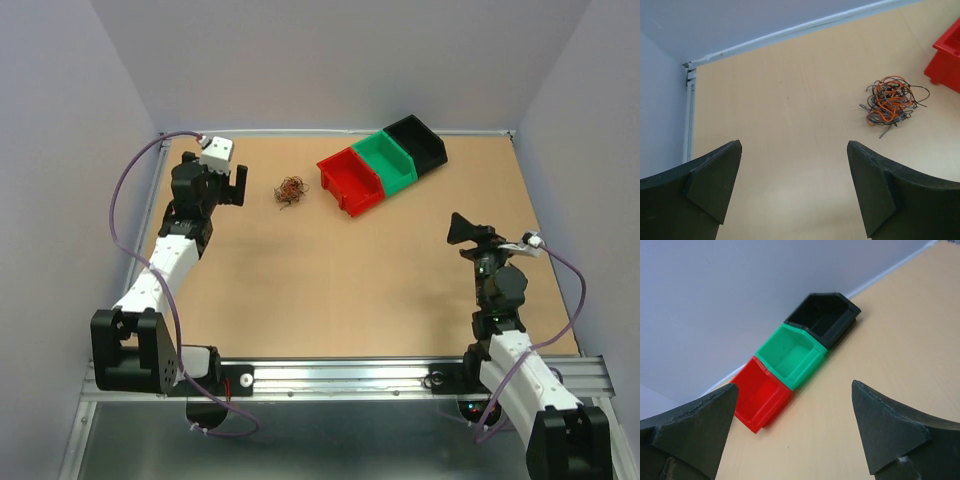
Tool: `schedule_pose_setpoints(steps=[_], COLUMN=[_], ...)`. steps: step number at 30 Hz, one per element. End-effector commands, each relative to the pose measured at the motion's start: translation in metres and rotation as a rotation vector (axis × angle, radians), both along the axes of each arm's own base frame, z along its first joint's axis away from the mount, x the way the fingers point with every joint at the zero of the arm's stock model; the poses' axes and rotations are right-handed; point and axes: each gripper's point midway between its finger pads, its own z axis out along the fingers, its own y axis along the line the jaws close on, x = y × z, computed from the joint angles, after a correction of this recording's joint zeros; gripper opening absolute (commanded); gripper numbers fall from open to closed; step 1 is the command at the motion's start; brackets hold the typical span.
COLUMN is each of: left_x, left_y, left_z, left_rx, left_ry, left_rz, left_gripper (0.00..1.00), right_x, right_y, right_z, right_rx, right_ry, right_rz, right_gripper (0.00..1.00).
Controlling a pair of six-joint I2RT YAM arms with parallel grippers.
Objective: Untangle the cables
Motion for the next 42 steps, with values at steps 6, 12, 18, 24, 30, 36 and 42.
schedule_pose_setpoints(steps=[6,12,18,24,30,36,42], left_x=[0.049,0.07,0.08,0.089,0.076,0.005,-0.075], left_y=[-0.037,-0.078,-0.126,-0.146,-0.153,-0.188,-0.211], left_z=[-0.016,-0.053,-0.084,-0.126,-0.149,-0.117,-0.102], left_rx=[0.054,0.092,0.125,0.116,0.158,0.205,0.239], left_ry=[0.137,0.234,0.325,0.441,0.5,0.44,0.407], left_rz=[-0.146,-0.218,-0.356,-0.391,-0.416,-0.645,-0.773], left_gripper=[0.99,0.99,0.99,0.94,0.04,0.0,0.0], right_x=[0.021,0.033,0.041,0.048,0.051,0.063,0.048], right_y=[0.015,0.026,0.043,0.053,0.073,0.12,0.21], right_z=[-0.008,-0.014,-0.015,-0.024,-0.031,-0.045,-0.053], right_rx=[0.013,0.015,-0.009,-0.019,-0.06,-0.099,-0.222], right_ry=[0.072,0.116,0.125,0.15,0.156,0.203,0.179], right_rz=[0.07,0.127,0.221,0.274,0.399,0.673,0.98], right_gripper=[1.0,1.0,1.0,1.0,1.0,0.98,0.92])
